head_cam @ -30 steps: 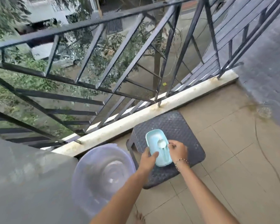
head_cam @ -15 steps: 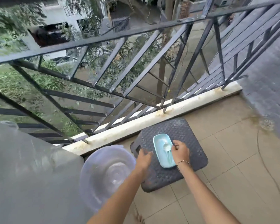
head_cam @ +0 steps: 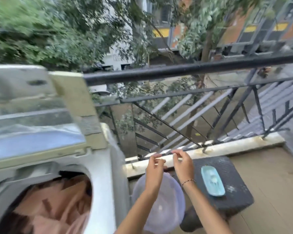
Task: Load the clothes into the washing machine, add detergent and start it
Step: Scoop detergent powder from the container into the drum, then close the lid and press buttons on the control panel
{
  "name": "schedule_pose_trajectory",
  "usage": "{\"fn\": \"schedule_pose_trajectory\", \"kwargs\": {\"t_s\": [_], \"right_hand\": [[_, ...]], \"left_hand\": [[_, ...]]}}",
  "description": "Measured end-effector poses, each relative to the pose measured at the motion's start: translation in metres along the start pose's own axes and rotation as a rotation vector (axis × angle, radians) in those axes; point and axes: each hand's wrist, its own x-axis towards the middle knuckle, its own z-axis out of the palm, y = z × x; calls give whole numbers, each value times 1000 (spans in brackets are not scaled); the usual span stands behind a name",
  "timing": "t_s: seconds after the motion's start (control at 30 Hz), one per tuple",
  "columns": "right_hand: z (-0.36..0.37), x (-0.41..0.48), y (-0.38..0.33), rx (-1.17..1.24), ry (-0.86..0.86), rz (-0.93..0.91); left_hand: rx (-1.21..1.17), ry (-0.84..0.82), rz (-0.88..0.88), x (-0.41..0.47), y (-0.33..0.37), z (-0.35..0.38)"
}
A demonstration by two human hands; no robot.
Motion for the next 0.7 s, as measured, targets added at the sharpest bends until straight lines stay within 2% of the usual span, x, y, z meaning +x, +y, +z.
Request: {"fn": "schedule_pose_trajectory", "kwargs": {"t_s": [0.17, 0.33, 0.5, 0.7], "right_hand": [[81, -59, -104, -10, -118, -203], [170, -120, -176, 28, -267, -253], [229, -168, -204, -12, -375, -269], [268, -197, -207, -87, -383, -203]], "left_hand": [[-14, 121, 151, -29, 40, -134], [-45, 301, 153, -47, 41, -277], [16, 464, 119, -60, 21, -384], [133, 528, 61, -57, 4, -452]]}}
